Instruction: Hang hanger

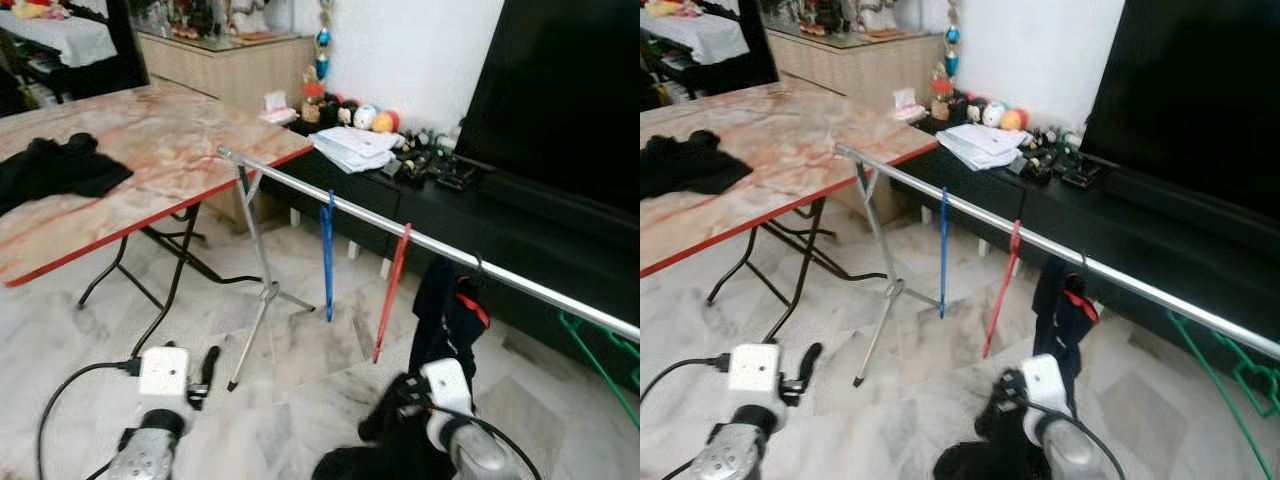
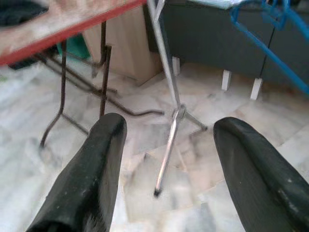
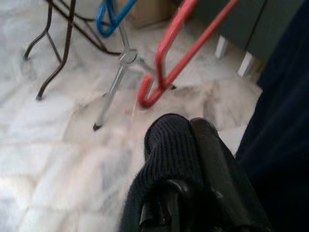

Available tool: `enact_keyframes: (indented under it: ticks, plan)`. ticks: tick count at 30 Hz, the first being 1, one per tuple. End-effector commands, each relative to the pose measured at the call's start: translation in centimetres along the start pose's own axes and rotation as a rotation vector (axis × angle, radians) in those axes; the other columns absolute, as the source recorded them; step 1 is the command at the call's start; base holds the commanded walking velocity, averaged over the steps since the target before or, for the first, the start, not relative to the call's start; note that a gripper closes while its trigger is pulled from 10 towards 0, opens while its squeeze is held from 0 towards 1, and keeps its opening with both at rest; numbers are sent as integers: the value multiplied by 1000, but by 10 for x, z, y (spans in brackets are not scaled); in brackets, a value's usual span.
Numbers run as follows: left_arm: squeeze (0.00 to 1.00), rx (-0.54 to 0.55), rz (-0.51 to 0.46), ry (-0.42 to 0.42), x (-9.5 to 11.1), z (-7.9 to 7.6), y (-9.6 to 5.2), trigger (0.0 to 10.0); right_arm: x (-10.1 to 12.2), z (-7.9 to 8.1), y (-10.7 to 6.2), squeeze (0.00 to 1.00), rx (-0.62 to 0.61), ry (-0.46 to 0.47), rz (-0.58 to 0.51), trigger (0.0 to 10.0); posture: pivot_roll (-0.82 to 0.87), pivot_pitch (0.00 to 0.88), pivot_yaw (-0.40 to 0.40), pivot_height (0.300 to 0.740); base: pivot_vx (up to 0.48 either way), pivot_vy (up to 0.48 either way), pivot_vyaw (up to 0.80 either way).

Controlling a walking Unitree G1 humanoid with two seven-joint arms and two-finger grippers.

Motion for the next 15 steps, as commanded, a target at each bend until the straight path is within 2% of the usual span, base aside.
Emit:
enact_keyframes:
  ticks: [1,15]
  plan:
    - [0,-18,-7,-24,3,-8,1,10000,-5,-13,-6,0,-36,11,3,10000,133,0,-20,740,315,0,0]
    - [0,-21,-12,-21,5,-10,0,10000,-12,-13,-7,0,-34,20,20,10000,135,0,-22,740,319,0,0]
Point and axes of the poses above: a point about 5 cm out from each wrist's last joint towards the gripper, its own y axis pointing out of the wrist towards the gripper, its own x axis along the axis of the wrist's last joint, z = x × y, the point moved 5 cm from there along y, pointing out of the wrist towards the gripper, and after that the axes turned 5 degrees about y, right-handed, at the moved point
